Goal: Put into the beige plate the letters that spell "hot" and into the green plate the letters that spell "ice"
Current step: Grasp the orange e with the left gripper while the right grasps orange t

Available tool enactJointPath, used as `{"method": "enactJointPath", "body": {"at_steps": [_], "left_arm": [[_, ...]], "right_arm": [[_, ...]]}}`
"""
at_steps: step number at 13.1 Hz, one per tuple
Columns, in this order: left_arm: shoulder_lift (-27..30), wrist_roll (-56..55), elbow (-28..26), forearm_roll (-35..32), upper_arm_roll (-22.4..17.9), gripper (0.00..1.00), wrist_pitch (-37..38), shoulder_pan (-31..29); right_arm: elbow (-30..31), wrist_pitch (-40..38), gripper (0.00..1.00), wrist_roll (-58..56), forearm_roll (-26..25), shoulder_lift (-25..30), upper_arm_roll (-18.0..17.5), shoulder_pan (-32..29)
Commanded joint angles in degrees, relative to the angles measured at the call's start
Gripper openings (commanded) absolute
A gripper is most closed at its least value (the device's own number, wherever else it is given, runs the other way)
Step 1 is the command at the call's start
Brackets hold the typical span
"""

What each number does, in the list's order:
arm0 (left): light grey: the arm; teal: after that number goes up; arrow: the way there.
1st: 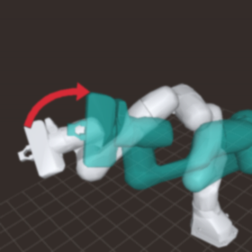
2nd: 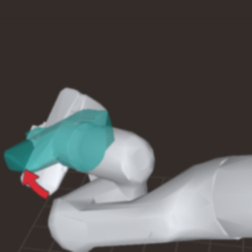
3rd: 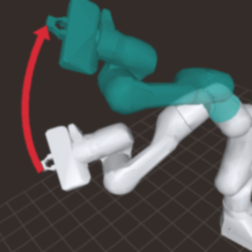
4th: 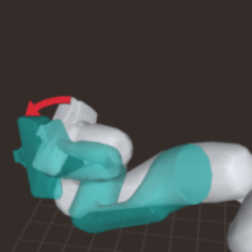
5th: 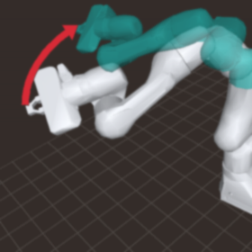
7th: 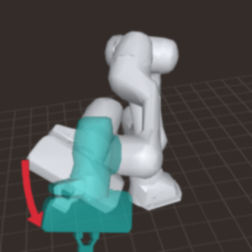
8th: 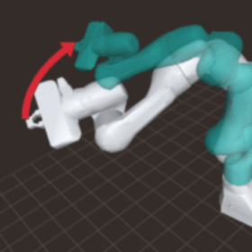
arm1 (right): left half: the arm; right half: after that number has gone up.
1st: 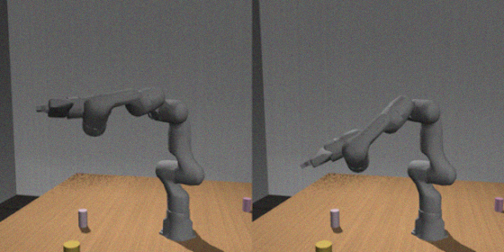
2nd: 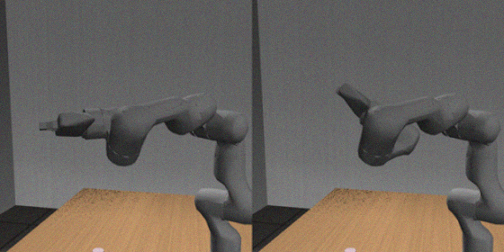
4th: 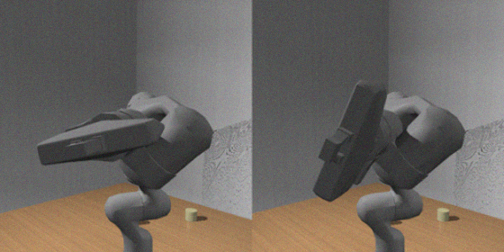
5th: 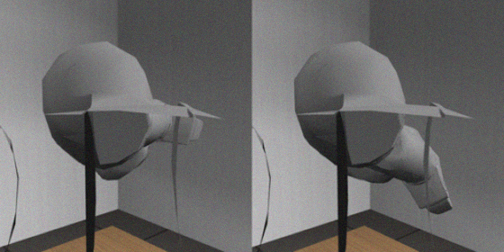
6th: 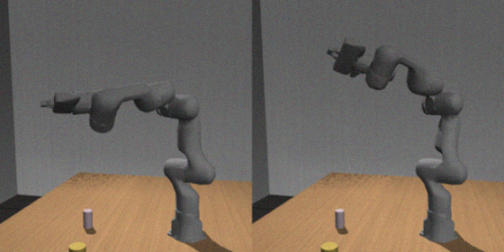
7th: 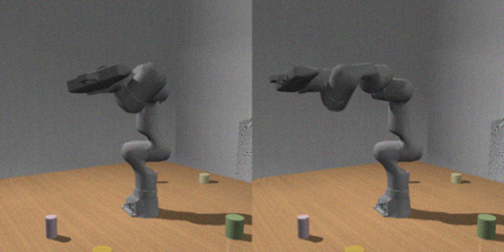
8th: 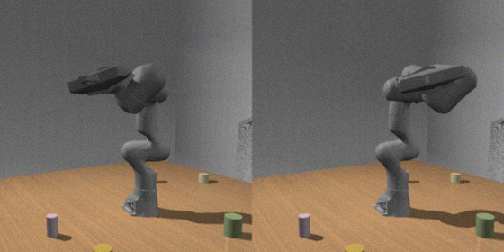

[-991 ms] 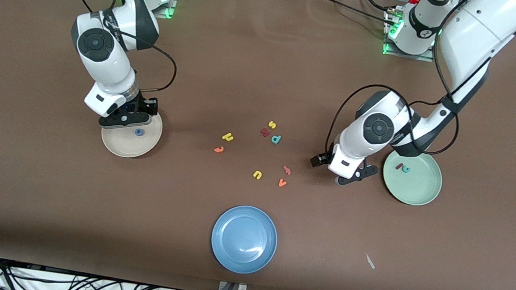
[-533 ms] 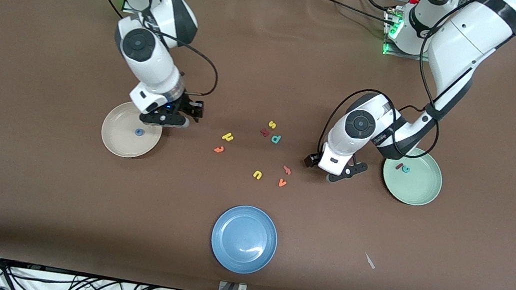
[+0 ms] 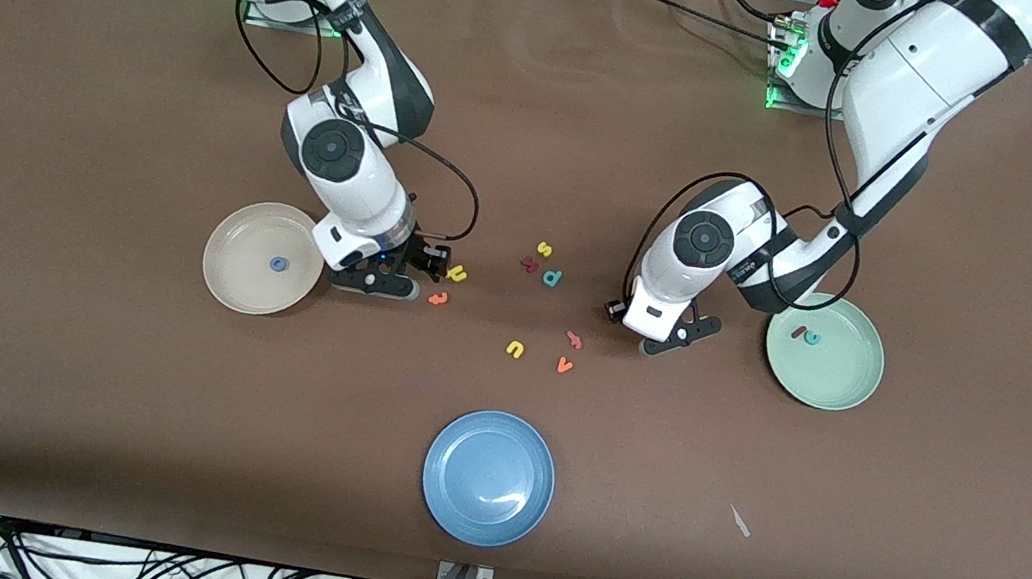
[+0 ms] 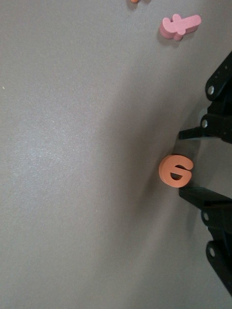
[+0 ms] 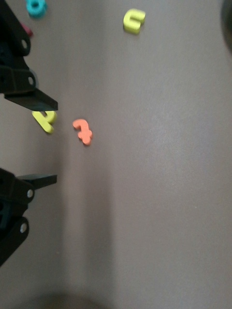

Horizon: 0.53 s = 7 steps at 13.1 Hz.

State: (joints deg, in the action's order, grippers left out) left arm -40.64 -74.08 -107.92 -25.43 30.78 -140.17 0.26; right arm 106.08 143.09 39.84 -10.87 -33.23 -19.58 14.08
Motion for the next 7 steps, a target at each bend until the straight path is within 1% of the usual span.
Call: {"method": "enactJointPath", "body": {"at_steps": [1,2,4,7], "left_arm": [[-0.8,-1.2,0.6,-2.0,-0.5,0.45,0.1,0.1],[-0.7,-0.9,0.6,-2.0,-0.5,0.45,0.1,-0.2],[-0.7,-0.5,0.8,-2.1,-0.9,0.45,0.1,-0.5],[-0.8,-0.5,1.6,-2.2,-1.3,0.45,0.1,-0.5]], "right_arm": [[-4.4,0.1,0.61,1.0,-6.0,-4.8,1.3,2.5],[-5.3,0.2,0.61,1.1,-6.2,-5.9,1.4,3.0],[-7.0,0.2,0.61,1.0,-6.2,-7.2,3.4,5.4],[-8.3,0.4,0.61,1.0,-6.4,-8.5,3.8,5.9]]}}
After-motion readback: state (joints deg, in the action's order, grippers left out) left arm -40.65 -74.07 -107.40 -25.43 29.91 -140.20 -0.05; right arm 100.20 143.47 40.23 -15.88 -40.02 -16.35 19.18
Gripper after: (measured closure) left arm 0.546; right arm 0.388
